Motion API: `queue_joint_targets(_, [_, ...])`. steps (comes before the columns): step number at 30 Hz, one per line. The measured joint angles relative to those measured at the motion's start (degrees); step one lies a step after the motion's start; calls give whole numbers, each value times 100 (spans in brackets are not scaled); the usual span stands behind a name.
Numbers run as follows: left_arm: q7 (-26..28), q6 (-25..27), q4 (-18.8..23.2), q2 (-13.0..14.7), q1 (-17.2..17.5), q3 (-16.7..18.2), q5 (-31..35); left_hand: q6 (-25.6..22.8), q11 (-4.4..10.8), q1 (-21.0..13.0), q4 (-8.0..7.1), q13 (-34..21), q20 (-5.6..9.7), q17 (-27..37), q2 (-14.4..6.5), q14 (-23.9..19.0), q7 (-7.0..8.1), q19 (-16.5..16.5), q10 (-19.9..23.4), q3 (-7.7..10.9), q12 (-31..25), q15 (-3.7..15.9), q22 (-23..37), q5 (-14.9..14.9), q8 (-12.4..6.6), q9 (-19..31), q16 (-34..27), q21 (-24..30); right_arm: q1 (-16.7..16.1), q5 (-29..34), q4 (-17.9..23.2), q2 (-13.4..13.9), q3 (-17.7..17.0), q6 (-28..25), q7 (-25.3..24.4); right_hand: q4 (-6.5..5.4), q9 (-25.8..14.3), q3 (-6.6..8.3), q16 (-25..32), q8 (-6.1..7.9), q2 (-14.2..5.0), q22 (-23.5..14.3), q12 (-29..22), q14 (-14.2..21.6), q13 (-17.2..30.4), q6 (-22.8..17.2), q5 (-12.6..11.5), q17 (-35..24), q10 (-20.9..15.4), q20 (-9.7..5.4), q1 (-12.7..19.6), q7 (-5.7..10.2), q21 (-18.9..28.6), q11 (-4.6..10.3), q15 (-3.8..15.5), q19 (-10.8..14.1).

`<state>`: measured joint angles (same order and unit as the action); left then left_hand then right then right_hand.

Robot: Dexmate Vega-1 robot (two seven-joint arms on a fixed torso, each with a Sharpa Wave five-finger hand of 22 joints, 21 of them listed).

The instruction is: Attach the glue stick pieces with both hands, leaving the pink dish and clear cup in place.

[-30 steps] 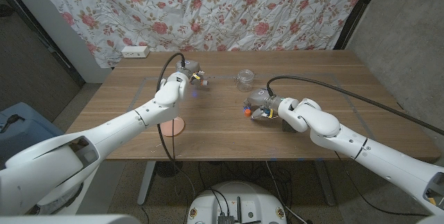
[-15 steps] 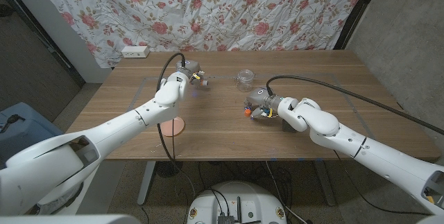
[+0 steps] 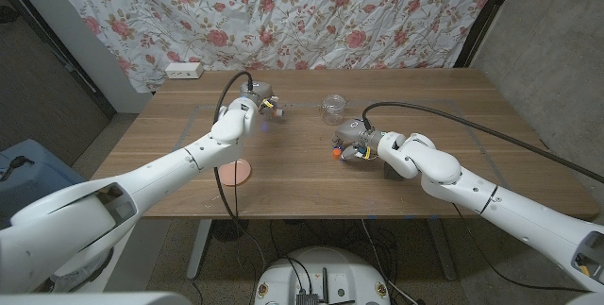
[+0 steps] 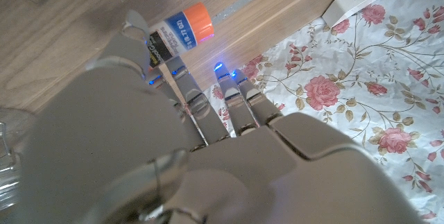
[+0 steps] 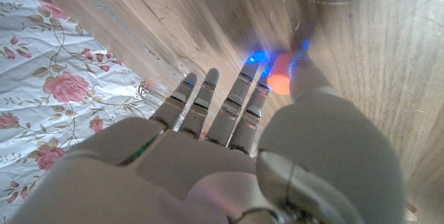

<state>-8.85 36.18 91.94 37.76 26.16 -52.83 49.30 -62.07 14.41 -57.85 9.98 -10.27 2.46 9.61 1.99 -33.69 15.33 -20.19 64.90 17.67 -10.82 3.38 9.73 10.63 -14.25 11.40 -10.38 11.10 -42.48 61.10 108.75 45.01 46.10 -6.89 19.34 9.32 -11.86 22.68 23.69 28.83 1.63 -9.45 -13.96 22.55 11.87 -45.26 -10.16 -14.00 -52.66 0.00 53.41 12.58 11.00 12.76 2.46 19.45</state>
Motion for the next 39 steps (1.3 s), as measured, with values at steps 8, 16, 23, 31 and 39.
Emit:
queue_joint_targets(8, [7,-6,-17,-5,-12,-6,-8,0,0,12,0,0,0,0,12,0,0,0,0,0,0,0,0,0,0,-1,0,0,0,-68,-13,-1,-6,0,-72,-24,-1,-24,69,22,-67,0,0,82,0,-93,1,-26,-123,-31,67,15,0,0,-1,30])
queue_joint_targets(16, [14,-8,-18,-6,-14,-9,-9,0,0,12,24,0,0,0,12,0,0,0,0,24,0,0,0,-1,2,-5,0,0,-29,-132,6,25,-62,-22,-157,-36,1,-57,91,43,-69,0,0,113,-1,-153,1,-26,-211,-61,69,14,4,-7,31,64])
queue_joint_targets(23, [22,4,16,7,-6,-9,-9,0,0,12,24,0,0,0,12,0,0,0,0,24,2,0,0,-1,8,-9,0,0,-90,-203,101,70,-144,-94,-225,-38,3,-86,111,64,-105,0,0,144,-1,-213,2,-53,-211,-21,104,13,4,-7,-1,103])
queue_joint_targets(31, [49,51,106,25,83,30,-50,-50,0,12,24,0,0,0,12,0,-9,0,0,24,4,0,0,-5,23,-17,-1,0,-216,-357,242,137,-296,-257,-281,-79,0,-127,132,65,-145,0,0,143,-1,-245,2,-52,-293,-21,63,-16,4,-6,0,102])
queue_joint_targets(39, [95,142,245,41,193,87,-102,-59,-18,80,24,0,0,1,79,0,-19,0,125,24,16,0,0,-5,-12,-14,-3,0,-360,-559,401,191,-463,-422,-341,-101,-1,-150,157,62,-159,0,26,143,28,-275,3,-52,-345,-42,48,13,4,-17,0,123])
